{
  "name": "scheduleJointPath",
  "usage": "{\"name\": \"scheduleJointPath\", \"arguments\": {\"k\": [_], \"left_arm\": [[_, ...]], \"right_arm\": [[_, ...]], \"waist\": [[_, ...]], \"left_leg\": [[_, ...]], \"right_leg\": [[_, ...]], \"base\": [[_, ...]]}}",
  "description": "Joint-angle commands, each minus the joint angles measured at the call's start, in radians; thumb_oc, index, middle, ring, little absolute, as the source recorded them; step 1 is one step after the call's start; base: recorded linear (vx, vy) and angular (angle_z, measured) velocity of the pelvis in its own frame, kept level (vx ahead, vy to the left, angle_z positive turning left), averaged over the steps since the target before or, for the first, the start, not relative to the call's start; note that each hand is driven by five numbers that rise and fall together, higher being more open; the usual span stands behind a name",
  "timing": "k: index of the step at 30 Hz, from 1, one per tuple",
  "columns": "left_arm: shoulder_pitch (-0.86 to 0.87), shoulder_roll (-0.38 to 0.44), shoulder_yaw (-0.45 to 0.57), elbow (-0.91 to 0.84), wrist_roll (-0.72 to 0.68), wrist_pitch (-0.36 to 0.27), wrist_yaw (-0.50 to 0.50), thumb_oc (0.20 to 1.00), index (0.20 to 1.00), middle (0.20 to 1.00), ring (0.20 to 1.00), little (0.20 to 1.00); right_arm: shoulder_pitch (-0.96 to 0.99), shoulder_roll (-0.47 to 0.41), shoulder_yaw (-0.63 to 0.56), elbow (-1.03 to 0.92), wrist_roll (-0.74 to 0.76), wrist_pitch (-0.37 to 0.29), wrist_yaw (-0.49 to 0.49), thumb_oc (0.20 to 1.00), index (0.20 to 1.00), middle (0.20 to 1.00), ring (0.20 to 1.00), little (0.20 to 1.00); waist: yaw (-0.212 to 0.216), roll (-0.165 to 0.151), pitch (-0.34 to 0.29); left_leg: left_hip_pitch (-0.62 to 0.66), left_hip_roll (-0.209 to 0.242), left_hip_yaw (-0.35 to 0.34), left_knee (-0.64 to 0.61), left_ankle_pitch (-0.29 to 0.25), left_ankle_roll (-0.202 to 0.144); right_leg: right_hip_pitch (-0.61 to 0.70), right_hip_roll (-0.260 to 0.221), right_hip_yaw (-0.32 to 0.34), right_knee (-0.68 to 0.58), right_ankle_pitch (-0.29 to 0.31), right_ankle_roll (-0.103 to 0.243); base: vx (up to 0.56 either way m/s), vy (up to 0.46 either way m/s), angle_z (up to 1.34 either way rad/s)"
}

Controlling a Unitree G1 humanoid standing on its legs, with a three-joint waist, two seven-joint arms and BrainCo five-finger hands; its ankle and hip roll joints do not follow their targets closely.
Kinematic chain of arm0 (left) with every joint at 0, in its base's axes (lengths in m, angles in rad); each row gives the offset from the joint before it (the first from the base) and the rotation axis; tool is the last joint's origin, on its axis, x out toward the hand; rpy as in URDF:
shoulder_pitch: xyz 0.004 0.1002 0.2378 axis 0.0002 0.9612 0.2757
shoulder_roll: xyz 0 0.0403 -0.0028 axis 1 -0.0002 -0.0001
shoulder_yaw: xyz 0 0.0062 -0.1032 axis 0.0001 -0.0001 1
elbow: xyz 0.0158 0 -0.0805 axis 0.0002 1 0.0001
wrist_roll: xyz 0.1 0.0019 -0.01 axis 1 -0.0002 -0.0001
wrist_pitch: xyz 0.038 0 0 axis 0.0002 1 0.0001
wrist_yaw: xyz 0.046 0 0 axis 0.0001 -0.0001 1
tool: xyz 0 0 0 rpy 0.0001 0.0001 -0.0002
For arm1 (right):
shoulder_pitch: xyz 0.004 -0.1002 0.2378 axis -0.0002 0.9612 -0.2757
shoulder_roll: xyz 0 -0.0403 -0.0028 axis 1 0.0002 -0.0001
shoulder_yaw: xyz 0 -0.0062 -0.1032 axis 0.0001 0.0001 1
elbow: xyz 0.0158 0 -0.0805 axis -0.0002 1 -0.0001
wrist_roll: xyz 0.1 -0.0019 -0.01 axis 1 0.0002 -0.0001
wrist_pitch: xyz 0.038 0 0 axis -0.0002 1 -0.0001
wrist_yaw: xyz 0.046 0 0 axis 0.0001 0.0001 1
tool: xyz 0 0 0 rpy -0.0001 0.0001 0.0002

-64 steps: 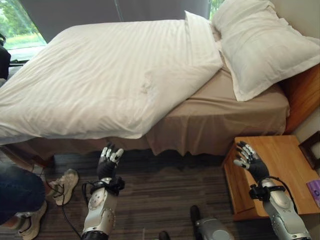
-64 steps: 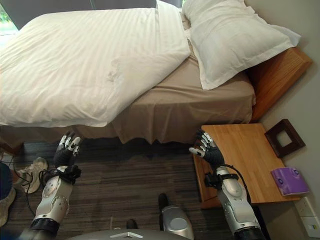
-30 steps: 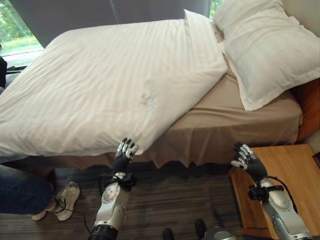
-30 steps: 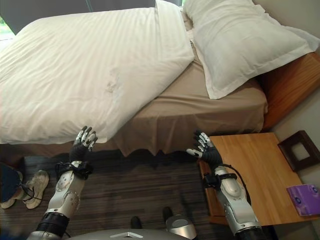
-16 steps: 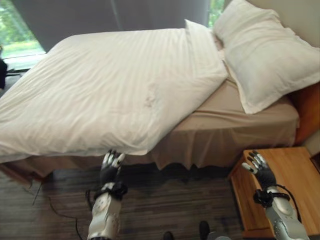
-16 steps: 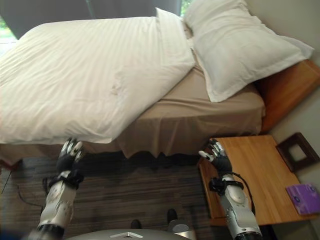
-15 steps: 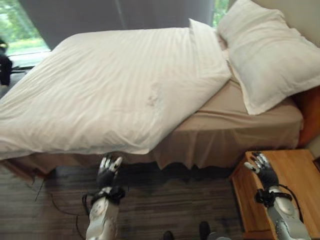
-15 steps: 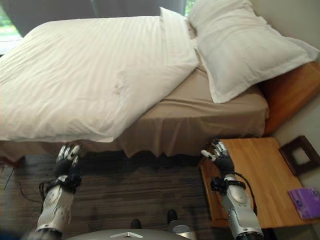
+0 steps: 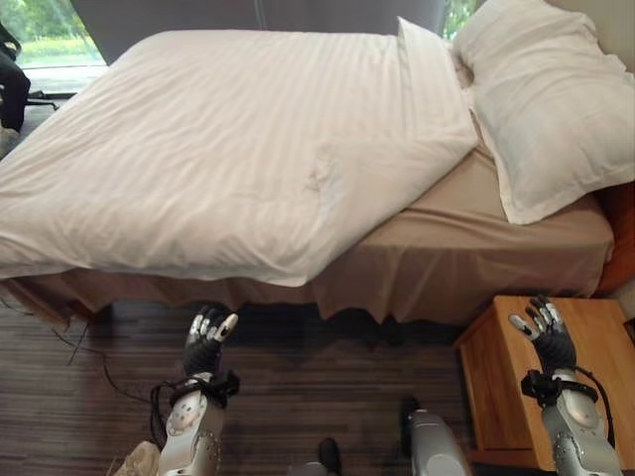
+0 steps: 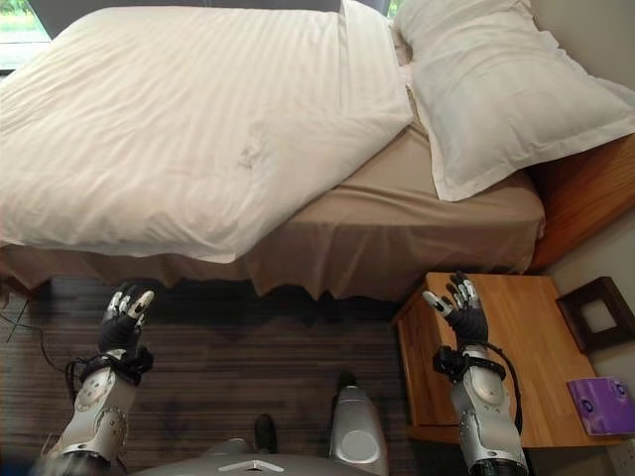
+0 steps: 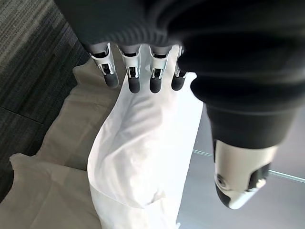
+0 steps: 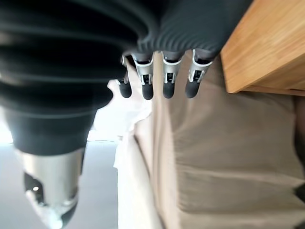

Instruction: Making the bed.

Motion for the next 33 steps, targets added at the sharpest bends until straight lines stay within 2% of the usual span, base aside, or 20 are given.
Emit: {"name": "scheduleJointPath", "arguments": {"k": [1, 2, 3, 4, 5, 6, 8, 9, 10, 11, 13, 14, 20, 24, 26, 29, 31, 33], "left_arm": [[-0.041, 0.050, -0.028, -0.115, 0.044, -0.071, -0.017, 1.000, 1.000, 1.000, 1.000, 1.000], [-0.068, 0.043, -0.040, -0.092, 0.006, -0.074, -0.029, 1.000, 1.000, 1.000, 1.000, 1.000], [-0.069, 0.044, -0.039, -0.091, 0.006, -0.074, -0.030, 1.000, 1.000, 1.000, 1.000, 1.000], [-0.079, 0.030, -0.044, -0.106, -0.040, -0.074, -0.041, 1.000, 1.000, 1.000, 1.000, 1.000], [-0.080, 0.031, -0.044, -0.105, -0.040, -0.074, -0.041, 1.000, 1.000, 1.000, 1.000, 1.000], [-0.078, 0.025, -0.045, -0.114, -0.047, -0.080, -0.031, 1.000, 1.000, 1.000, 1.000, 1.000], [-0.086, 0.021, -0.043, -0.101, -0.057, -0.077, -0.022, 1.000, 1.000, 1.000, 1.000, 1.000], [-0.091, 0.023, -0.042, -0.088, -0.063, -0.073, -0.024, 1.000, 1.000, 1.000, 1.000, 1.000], [-0.095, 0.030, -0.044, -0.085, -0.058, -0.075, -0.024, 1.000, 1.000, 1.000, 1.000, 1.000], [-0.093, 0.046, -0.044, -0.076, -0.046, -0.072, -0.029, 1.000, 1.000, 1.000, 1.000, 1.000], [-0.075, 0.062, -0.035, -0.090, -0.031, -0.080, -0.027, 1.000, 1.000, 1.000, 1.000, 1.000], [-0.084, 0.077, -0.011, -0.122, -0.033, -0.094, -0.033, 1.000, 1.000, 1.000, 1.000, 1.000], [-0.118, 0.125, 0.004, -0.258, 0.008, -0.108, -0.026, 1.000, 1.000, 1.000, 1.000, 1.000], [-0.165, 0.183, -0.008, -0.236, 0.085, -0.095, -0.005, 1.000, 1.000, 1.000, 1.000, 1.000], [-0.214, 0.247, -0.019, -0.220, 0.164, -0.079, 0.018, 1.000, 1.000, 1.000, 1.000, 1.000], [-0.304, 0.368, -0.030, -0.110, 0.295, -0.055, 0.066, 1.000, 1.000, 1.000, 1.000, 1.000], [-0.369, 0.424, -0.036, -0.008, 0.275, -0.045, 0.082, 1.000, 1.000, 1.000, 1.000, 1.000], [-0.471, 0.487, -0.050, 0.194, 0.251, -0.016, 0.111, 1.000, 1.000, 1.000, 1.000, 1.000]], "right_arm": [[-0.054, -0.041, 0.031, -0.053, 0.005, -0.053, 0.035, 1.000, 1.000, 1.000, 1.000, 1.000], [-0.086, -0.063, 0.050, -0.033, 0.025, -0.058, 0.029, 1.000, 1.000, 1.000, 1.000, 1.000], [-0.088, -0.062, 0.050, -0.032, 0.025, -0.058, 0.029, 1.000, 1.000, 1.000, 1.000, 1.000], [-0.099, -0.077, 0.048, -0.050, 0.075, -0.071, 0.034, 1.000, 1.000, 1.000, 1.000, 1.000], [-0.099, -0.076, 0.047, -0.050, 0.076, -0.071, 0.034, 1.000, 1.000, 1.000, 1.000, 1.000], [-0.109, -0.085, 0.053, -0.057, 0.086, -0.075, 0.035, 1.000, 1.000, 1.000, 1.000, 1.000], [-0.122, -0.100, 0.048, -0.052, 0.086, -0.072, 0.015, 1.000, 1.000, 1.000, 1.000, 1.000], [-0.124, -0.105, 0.046, -0.053, 0.082, -0.071, 0.013, 1.000, 1.000, 1.000, 1.000, 1.000], [-0.125, -0.111, 0.040, -0.060, 0.085, -0.070, 0.010, 1.000, 1.000, 1.000, 1.000, 1.000], [-0.125, -0.112, 0.041, -0.068, 0.096, -0.070, 0.024, 1.000, 1.000, 1.000, 1.000, 1.000], [-0.123, -0.111, 0.055, -0.071, 0.088, -0.072, 0.039, 1.000, 1.000, 1.000, 1.000, 1.000], [-0.120, -0.102, 0.056, -0.053, 0.077, -0.067, 0.041, 1.000, 1.000, 1.000, 1.000, 1.000], [-0.090, -0.089, 0.055, -0.056, 0.060, -0.059, 0.060, 1.000, 1.000, 1.000, 1.000, 1.000], [-0.074, -0.095, 0.065, -0.047, 0.047, -0.042, 0.081, 1.000, 1.000, 1.000, 1.000, 1.000], [-0.067, -0.101, 0.065, -0.051, 0.049, -0.029, 0.090, 1.000, 1.000, 1.000, 1.000, 1.000], [-0.075, -0.106, 0.078, -0.044, 0.062, -0.025, 0.102, 1.000, 1.000, 1.000, 1.000, 1.000], [-0.070, -0.107, 0.090, -0.046, 0.072, -0.015, 0.111, 1.000, 1.000, 1.000, 1.000, 1.000], [-0.032, -0.100, 0.110, -0.053, 0.084, 0.002, 0.127, 1.000, 1.000, 1.000, 1.000, 1.000]], "waist": [[-0.015, 0.004, -0.048], [0.000, -0.002, -0.054], [-0.004, -0.005, -0.057], [0.017, -0.033, -0.042], [0.014, -0.036, -0.045], [0.036, -0.052, -0.028], [0.057, -0.062, -0.018], [0.058, -0.058, -0.022], [0.065, -0.051, -0.023], [0.075, -0.040, -0.027], [0.083, -0.017, -0.037], [0.069, -0.006, -0.054], [0.043, 0.016, -0.089], [0.018, 0.030, -0.102], [0.002, 0.036, -0.107], [-0.010, 0.040, -0.111], [-0.021, 0.042, -0.113], [-0.043, 0.044, -0.113]], "left_leg": [[0.188, 0.134, -0.023, 0.070, -0.033, -0.111], [0.100, 0.175, -0.047, 0.274, 0.088, -0.134], [0.092, 0.172, -0.051, 0.275, 0.091, -0.134], [-0.034, 0.185, -0.082, 0.569, 0.161, -0.127], [-0.041, 0.182, -0.085, 0.570, 0.164, -0.127], [-0.098, 0.160, -0.121, 0.658, 0.151, -0.110], [-0.174, 0.166, -0.089, 0.597, 0.132, -0.102], [-0.194, 0.183, -0.064, 0.525, 0.132, -0.110], [-0.186, 0.174, -0.036, 0.427, 0.130, -0.112], [-0.183, 0.127, -0.031, 0.299, 0.128, -0.107], [-0.145, 0.091, -0.060, 0.149, 0.138, -0.108], [-0.101, 0.103, -0.027, 0.138, 0.144, -0.129], [0.014, 0.086, 0.029, -0.017, 0.117, -0.116], [0.029, 0.070, 0.027, -0.032, 0.099, -0.108], [0.030, 0.061, 0.020, -0.032, 0.089, -0.103], [0.034, 0.057, 0.026, -0.032, 0.081, -0.101], [0.034, 0.055, 0.032, -0.032, 0.077, -0.101], [0.031, 0.055, 0.046, -0.032, 0.073, -0.102]], "right_leg": [[0.040, 0.085, -0.015, 0.013, 0.127, -0.025], [0.118, 0.116, -0.030, -0.030, 0.116, -0.072], [0.114, 0.113, -0.033, -0.033, 0.120, -0.072], [0.193, 0.127, -0.024, -0.077, 0.101, -0.126], [0.190, 0.123, -0.027, -0.078, 0.104, -0.126], [0.222, 0.121, -0.019, -0.091, 0.099, -0.137], [0.275, 0.117, 0.000, -0.121, 0.088, -0.135], [0.288, 0.115, -0.002, -0.127, 0.087, -0.131], [0.302, 0.116, 0.008, -0.134, 0.081, -0.124], [0.309, 0.128, 0.027, -0.137, 0.075, -0.118], [0.319, 0.141, 0.042, -0.136, 0.066, -0.107], [0.316, 0.143, 0.032, -0.138, 0.053, -0.102], [0.304, 0.142, 0.049, -0.138, 0.049, -0.082], [0.298, 0.136, 0.059, -0.138, 0.046, -0.079], [0.301, 0.131, 0.065, -0.138, 0.041, -0.080], [0.303, 0.131, 0.073, -0.138, 0.038, -0.078], [0.299, 0.132, 0.078, -0.138, 0.040, -0.075], [0.290, 0.134, 0.088, -0.138, 0.043, -0.070]], "base": [[0.27, -0.290, 0.14], [0.26, -0.291, 0.23], [0.35, -0.472, 0.52], [0.15, -0.265, 0.41], [0.24, -0.364, 0.25], [0.16, -0.171, 0.17], [0.25, -0.153, -0.03], [0.28, -0.025, -0.32], [0.32, 0.033, -0.17], [0.30, 0.076, -0.09], [0.26, 0.081, -0.23], [0.18, 0.048, -0.55], [0.13, 0.074, -0.51], [0.07, 0.071, -0.05], [0.06, 0.052, 0.14], [0.06, 0.037, 0.17], [0.04, 0.021, -0.01], [0.04, 0.028, -0.07]]}}
